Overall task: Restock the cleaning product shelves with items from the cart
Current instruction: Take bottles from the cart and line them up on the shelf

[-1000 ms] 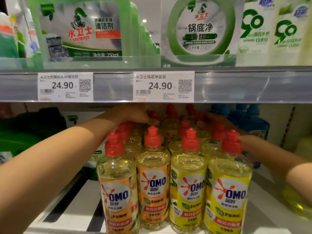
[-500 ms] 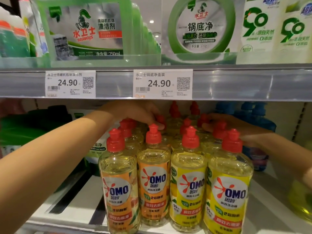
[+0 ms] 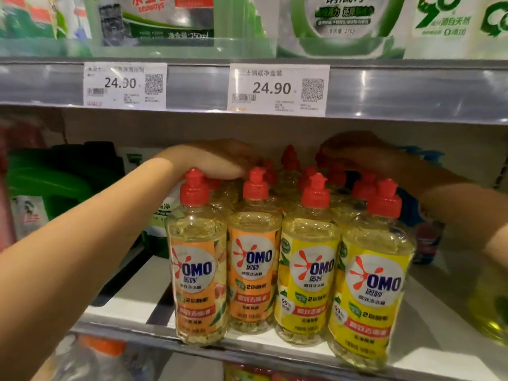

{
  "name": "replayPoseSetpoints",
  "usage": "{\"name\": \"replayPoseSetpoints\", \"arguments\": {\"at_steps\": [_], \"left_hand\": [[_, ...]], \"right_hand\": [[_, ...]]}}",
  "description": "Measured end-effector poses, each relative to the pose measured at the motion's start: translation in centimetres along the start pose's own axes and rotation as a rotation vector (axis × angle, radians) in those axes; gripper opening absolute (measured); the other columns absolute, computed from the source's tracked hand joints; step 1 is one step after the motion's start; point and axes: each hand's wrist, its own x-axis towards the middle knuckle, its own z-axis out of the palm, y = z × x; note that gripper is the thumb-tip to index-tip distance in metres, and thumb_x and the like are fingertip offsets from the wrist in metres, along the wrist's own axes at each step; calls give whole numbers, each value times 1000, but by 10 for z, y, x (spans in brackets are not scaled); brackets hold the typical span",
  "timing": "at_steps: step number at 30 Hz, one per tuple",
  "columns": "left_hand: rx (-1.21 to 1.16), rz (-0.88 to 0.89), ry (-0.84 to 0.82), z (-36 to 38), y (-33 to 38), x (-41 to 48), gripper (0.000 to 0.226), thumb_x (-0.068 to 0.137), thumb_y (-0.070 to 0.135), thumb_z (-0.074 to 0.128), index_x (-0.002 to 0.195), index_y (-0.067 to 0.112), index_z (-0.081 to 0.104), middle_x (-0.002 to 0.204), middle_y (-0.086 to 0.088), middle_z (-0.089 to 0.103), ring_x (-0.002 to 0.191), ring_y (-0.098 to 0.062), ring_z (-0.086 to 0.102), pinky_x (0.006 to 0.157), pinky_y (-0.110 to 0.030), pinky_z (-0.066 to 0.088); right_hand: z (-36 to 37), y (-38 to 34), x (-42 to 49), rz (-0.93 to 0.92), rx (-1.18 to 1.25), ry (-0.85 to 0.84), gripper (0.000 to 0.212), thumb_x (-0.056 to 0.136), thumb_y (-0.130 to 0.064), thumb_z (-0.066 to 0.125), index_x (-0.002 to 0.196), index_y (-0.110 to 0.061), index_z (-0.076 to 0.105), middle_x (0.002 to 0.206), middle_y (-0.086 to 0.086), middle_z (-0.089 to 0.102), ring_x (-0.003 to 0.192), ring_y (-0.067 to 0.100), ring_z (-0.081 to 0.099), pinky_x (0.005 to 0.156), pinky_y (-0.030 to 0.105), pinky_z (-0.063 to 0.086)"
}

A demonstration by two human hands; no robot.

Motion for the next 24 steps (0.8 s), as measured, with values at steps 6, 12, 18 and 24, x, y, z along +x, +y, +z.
{"name": "replayPoseSetpoints", "arguments": {"at_steps": [6, 12, 18, 24], "left_hand": [[-86, 49, 5, -2, 10, -15, 47, 90, 20, 65, 134, 16, 49, 123, 5, 54, 112, -11, 53, 95, -20, 41], [-139, 144, 40, 0, 10, -17, 56, 87, 12, 68, 133, 26, 41, 96, 24, 49, 84, 12, 50, 70, 2, 39], [-150, 144, 48, -1, 8, -15, 60, 86, 12, 70, 138, 17, 41, 98, 22, 50, 88, 9, 52, 73, 1, 41], [-149, 127, 32, -1, 6, -12, 64, 86, 16, 70, 141, 19, 39, 95, 22, 51, 85, 10, 51, 72, 0, 41]], "right_hand": [[19, -15, 24, 91, -247, -250, 30, 86, 1, 63, 116, -1, 59, 108, 17, 63, 85, 21, 61, 71, 29, 50], [28, -17, 46, 124, -253, -370, 10, 87, -1, 64, 96, -6, 64, 76, 4, 68, 60, 14, 63, 50, 23, 47], [42, -11, 60, 4, -463, -340, 31, 86, -15, 71, 114, -5, 64, 113, 15, 67, 100, 30, 64, 91, 48, 51], [34, -14, 54, 22, -392, -442, 32, 88, -7, 66, 119, -3, 58, 100, 4, 66, 83, 13, 63, 60, 20, 51]]}}
